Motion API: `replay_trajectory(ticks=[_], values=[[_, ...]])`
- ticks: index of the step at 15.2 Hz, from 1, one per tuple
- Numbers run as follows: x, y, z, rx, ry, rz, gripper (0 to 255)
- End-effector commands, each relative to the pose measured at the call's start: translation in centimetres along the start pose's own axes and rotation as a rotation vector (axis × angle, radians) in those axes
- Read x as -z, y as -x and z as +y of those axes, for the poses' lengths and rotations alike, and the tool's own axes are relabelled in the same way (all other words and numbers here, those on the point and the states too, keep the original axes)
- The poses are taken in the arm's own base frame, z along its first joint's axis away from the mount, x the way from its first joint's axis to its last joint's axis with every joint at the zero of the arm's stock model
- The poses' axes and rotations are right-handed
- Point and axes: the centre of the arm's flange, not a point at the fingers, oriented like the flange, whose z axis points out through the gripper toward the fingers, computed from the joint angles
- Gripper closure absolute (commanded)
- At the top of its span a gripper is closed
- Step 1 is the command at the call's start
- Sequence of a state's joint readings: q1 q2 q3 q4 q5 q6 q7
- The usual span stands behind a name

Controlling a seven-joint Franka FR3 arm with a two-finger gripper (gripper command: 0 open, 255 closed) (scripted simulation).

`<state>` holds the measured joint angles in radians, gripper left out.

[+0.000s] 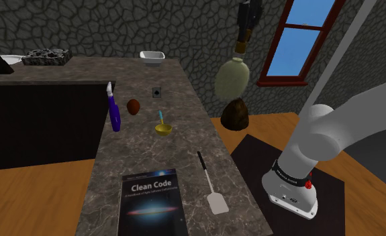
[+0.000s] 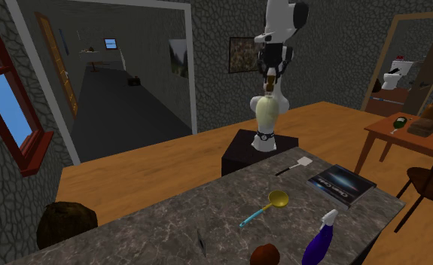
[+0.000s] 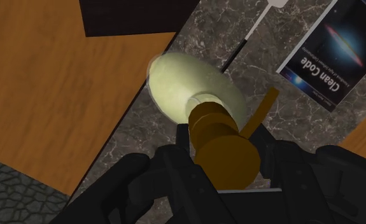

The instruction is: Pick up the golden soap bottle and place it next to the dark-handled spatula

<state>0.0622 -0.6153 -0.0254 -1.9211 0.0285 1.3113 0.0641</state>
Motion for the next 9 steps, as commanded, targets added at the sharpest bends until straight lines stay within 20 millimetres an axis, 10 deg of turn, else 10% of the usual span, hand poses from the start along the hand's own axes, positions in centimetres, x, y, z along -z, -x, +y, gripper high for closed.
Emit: replay_trajectory(ticks=[1,9], values=[[-1.1,0.0,0.1,0.0,0.0,0.001,255],[-5.3,0.0,0.2,0.0,0.0,0.001,255]])
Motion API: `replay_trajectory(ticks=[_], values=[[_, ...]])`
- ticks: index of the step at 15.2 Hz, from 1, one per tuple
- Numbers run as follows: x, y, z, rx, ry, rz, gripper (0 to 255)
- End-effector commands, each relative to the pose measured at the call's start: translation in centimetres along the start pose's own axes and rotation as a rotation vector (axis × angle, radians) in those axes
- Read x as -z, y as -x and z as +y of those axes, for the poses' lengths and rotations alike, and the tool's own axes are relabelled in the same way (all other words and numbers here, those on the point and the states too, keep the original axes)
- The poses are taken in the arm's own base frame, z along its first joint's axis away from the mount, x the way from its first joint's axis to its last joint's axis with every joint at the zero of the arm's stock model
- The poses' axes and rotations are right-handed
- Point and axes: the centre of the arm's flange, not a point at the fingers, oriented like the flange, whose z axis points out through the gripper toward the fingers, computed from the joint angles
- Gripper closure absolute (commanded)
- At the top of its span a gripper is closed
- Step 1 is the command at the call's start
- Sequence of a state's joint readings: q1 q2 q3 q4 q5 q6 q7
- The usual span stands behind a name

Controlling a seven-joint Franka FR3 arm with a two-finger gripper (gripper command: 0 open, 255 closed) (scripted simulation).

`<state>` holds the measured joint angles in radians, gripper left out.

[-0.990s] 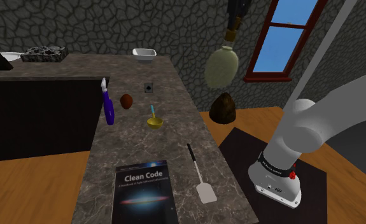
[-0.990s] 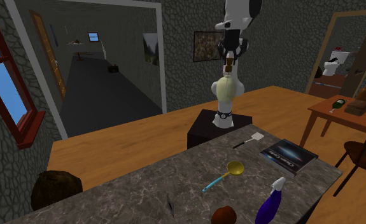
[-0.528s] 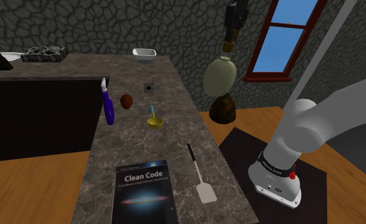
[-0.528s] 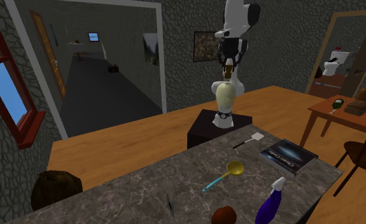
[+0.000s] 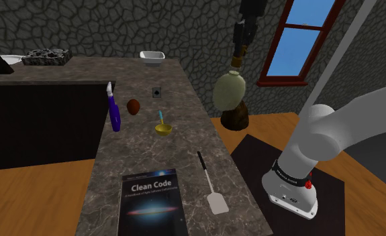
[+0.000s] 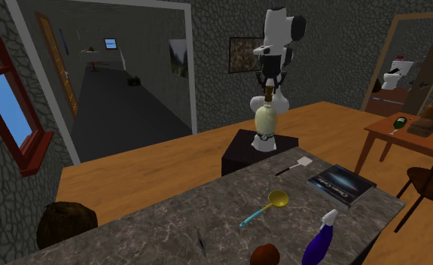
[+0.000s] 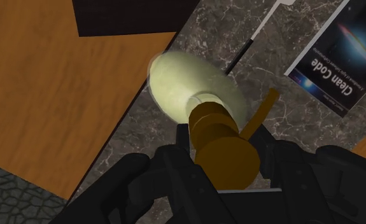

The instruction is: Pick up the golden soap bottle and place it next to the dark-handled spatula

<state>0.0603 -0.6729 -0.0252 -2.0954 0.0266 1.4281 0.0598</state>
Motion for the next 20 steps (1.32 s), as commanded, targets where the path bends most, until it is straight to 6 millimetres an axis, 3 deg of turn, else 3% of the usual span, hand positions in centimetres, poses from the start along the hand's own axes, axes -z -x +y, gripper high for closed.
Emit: replay_trajectory(ticks=[1,20], values=[[-0.9,0.1,0.0,0.0,0.0,0.001,255],[-11.0,0.1,0.5,0.0,0.0,0.001,255]])
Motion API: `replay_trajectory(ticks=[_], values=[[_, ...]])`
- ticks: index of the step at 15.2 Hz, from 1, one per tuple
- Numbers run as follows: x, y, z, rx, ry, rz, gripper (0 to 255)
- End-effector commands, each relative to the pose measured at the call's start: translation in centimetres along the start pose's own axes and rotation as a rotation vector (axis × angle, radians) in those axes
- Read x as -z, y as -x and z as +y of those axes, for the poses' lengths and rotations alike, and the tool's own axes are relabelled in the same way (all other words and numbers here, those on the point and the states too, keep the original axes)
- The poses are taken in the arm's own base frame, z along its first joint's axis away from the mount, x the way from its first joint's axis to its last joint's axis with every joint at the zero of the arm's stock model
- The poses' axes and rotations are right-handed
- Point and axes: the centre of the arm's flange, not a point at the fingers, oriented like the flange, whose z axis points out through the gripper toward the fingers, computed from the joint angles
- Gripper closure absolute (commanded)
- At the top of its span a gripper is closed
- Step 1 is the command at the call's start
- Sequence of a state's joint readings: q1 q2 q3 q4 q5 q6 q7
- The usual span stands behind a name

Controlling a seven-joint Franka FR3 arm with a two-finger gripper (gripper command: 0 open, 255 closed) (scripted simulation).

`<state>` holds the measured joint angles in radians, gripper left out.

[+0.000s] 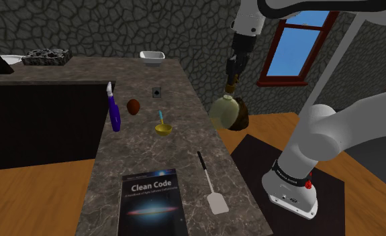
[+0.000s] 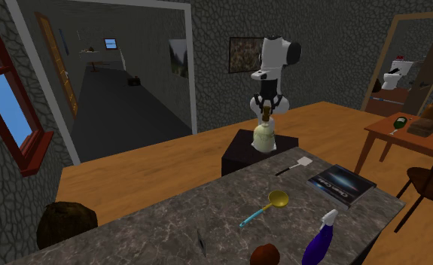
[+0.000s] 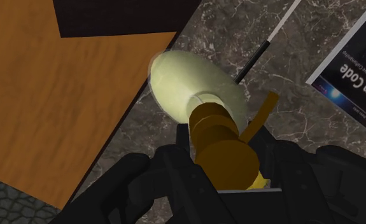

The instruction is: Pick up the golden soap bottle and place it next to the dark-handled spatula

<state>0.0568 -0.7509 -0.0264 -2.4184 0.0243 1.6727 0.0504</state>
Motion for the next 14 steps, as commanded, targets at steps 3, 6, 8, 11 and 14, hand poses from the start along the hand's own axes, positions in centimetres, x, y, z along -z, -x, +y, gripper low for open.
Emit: replay_trajectory(ticks=[3,6,8,11,14], values=[[-2.1,0.1,0.0,0.0,0.0,0.001,255],[-3.7,0.1,0.1,0.0,0.0,0.001,255],[-4.7,0.1,0.1,0.0,0.0,0.001,255],[-6.3,0.1,0.2,0.0,0.0,0.001,255],[-7.9,0.1,0.3,0.0,0.0,0.001,255]])
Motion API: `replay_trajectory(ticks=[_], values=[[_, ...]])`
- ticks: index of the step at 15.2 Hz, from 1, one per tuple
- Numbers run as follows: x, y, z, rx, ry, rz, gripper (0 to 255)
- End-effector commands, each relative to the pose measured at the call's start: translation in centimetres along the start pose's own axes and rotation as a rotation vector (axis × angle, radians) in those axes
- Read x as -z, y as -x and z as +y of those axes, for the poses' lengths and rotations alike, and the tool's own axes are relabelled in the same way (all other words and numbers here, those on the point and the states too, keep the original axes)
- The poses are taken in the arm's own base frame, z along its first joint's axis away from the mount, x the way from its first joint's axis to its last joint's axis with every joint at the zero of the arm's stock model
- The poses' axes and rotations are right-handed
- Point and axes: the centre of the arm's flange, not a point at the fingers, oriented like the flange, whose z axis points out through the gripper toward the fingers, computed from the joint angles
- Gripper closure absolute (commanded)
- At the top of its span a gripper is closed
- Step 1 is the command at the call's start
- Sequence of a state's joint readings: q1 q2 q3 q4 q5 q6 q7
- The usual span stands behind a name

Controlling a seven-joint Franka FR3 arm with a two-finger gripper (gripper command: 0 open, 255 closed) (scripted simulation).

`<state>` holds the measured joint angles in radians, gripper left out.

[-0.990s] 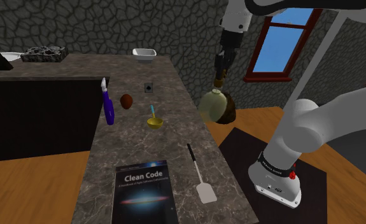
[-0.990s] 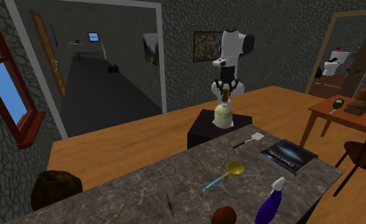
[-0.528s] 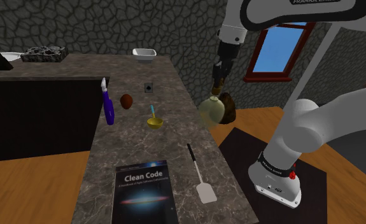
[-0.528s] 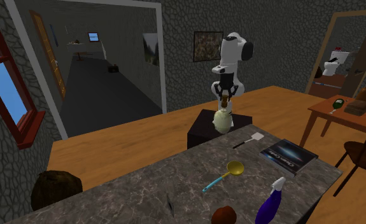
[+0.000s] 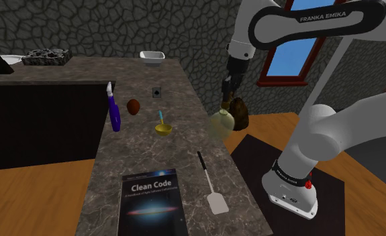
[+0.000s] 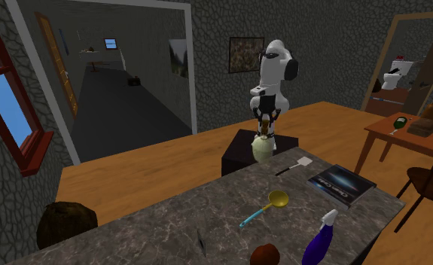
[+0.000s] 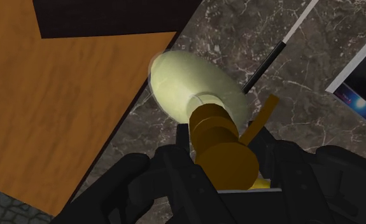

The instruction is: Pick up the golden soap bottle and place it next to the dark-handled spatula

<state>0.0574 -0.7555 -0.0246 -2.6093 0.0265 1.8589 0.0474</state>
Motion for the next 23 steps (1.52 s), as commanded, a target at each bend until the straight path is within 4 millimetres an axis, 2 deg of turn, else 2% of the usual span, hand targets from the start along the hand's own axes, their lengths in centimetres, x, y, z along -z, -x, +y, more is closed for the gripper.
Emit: replay_trajectory(ticks=[1,7,15,16,21,23], values=[[-1.1,0.1,0.1,0.0,0.0,0.001,255],[-4.1,0.1,0.3,0.0,0.0,0.001,255],[-4.1,0.1,0.3,0.0,0.0,0.001,255],[-4.1,0.1,0.3,0.0,0.0,0.001,0],[-4.1,0.1,0.3,0.0,0.0,0.001,0],[-1.4,0.1,0.3,0.0,0.0,0.001,0]])
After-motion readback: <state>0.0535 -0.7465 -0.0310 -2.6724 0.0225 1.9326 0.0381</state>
